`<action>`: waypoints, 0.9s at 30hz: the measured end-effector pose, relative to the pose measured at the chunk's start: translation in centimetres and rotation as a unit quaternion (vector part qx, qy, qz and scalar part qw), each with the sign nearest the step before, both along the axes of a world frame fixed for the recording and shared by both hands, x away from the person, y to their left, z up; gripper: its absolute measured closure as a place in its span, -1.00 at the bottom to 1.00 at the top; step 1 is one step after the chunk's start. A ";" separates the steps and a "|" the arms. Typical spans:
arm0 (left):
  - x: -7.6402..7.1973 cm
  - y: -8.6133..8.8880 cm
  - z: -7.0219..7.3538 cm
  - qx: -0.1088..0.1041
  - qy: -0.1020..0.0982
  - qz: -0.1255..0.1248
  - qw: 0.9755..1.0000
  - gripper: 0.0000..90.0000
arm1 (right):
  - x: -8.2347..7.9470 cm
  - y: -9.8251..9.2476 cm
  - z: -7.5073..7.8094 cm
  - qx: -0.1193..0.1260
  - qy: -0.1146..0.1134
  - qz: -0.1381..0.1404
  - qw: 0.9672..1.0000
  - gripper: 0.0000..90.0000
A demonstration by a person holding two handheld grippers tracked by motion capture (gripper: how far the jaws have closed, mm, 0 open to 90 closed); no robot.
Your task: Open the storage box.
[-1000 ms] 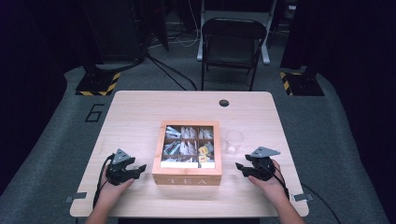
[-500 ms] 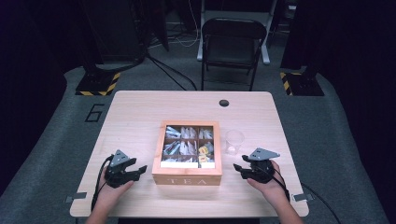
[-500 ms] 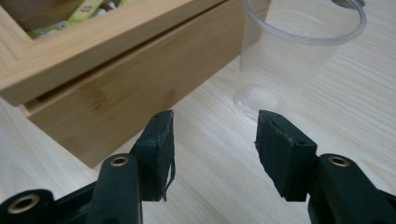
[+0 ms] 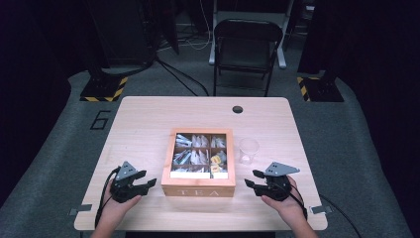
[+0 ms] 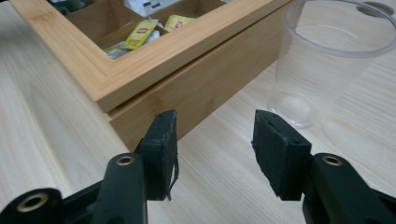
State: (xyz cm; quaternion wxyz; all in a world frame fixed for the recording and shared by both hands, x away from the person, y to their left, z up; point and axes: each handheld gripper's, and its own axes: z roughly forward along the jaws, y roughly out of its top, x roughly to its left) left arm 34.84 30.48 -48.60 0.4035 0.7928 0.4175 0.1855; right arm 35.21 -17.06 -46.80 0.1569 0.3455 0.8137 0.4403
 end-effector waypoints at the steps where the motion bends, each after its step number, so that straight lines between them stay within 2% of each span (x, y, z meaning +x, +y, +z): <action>1: -0.3 0.0 0.2 -0.002 -0.001 -0.001 1.000 -0.01 | -0.1 0.0 0.1 0.000 0.000 0.003 1.000 0.12; 2: -0.5 0.0 0.3 -0.001 0.003 -0.004 1.000 0.00 | -0.2 0.1 0.1 0.002 0.000 0.006 1.000 0.14; 6: -0.9 -0.1 0.7 0.002 -0.007 -0.008 1.000 0.01 | -0.4 0.4 0.3 0.000 -0.001 0.018 1.000 0.15; 13: -0.9 -0.1 1.1 0.004 0.002 -0.016 1.000 0.05 | -0.6 1.0 0.4 0.002 0.006 0.036 0.999 0.21; 17: -1.0 -0.3 1.3 0.003 -0.002 -0.023 1.000 0.08 | -0.7 1.1 0.5 0.009 0.008 0.049 0.999 0.23; 24: -1.4 -0.5 1.4 -0.001 -0.003 -0.026 1.000 0.08 | -0.8 1.4 0.4 0.009 0.007 0.062 0.998 0.24; 27: -1.5 -0.6 1.4 -0.002 -0.007 -0.027 1.000 0.09 | -0.9 1.8 0.2 0.003 0.015 0.072 0.997 0.24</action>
